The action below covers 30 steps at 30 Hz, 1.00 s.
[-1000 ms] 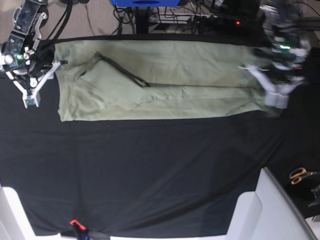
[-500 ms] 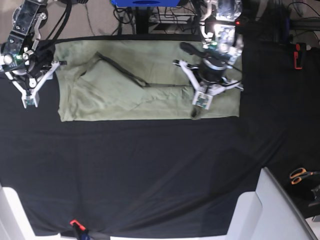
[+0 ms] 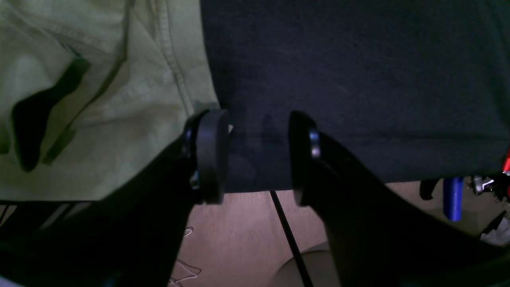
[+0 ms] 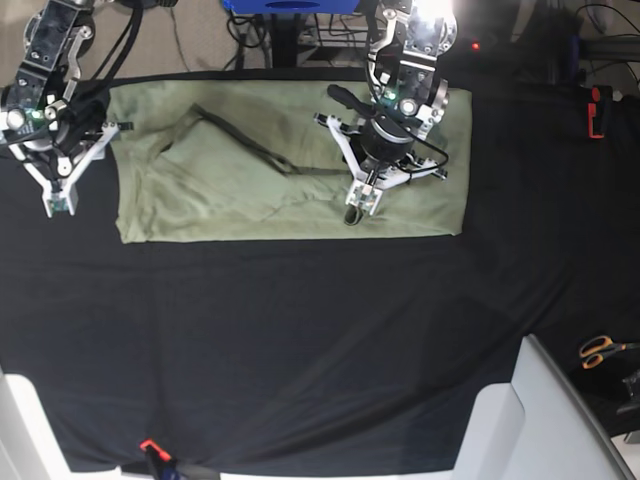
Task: Fold the T-shirt properly
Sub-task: 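Grasp the shirt's end with the left gripper and fold it toward the right gripper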
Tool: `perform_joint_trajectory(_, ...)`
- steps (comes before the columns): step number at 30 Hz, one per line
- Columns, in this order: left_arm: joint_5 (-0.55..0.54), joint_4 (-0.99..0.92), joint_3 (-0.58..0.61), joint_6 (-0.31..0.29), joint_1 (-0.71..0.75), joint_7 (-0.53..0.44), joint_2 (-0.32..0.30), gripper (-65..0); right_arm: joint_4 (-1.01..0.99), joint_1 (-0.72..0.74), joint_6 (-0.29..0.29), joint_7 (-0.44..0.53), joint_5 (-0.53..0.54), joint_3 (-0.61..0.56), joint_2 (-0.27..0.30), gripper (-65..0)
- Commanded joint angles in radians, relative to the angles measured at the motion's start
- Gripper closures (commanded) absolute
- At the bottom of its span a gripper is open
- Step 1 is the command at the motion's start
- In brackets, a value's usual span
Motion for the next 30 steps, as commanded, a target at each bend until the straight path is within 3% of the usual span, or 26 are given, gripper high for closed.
perform_joint_trajectory(1,0.0,0.024,0.001,0.008,-0.016,-0.02,0.005,0.0,0.019,0.005,0.0,0.009,0.001,0.004,0.007,-23.7)
perform_joint_trajectory(30,0.01,-0.081,0.108,0.008,-0.074,-0.02,0.022,0.0,0.017,0.019,0.0,0.004,0.001,0.004,0.007,-23.7)
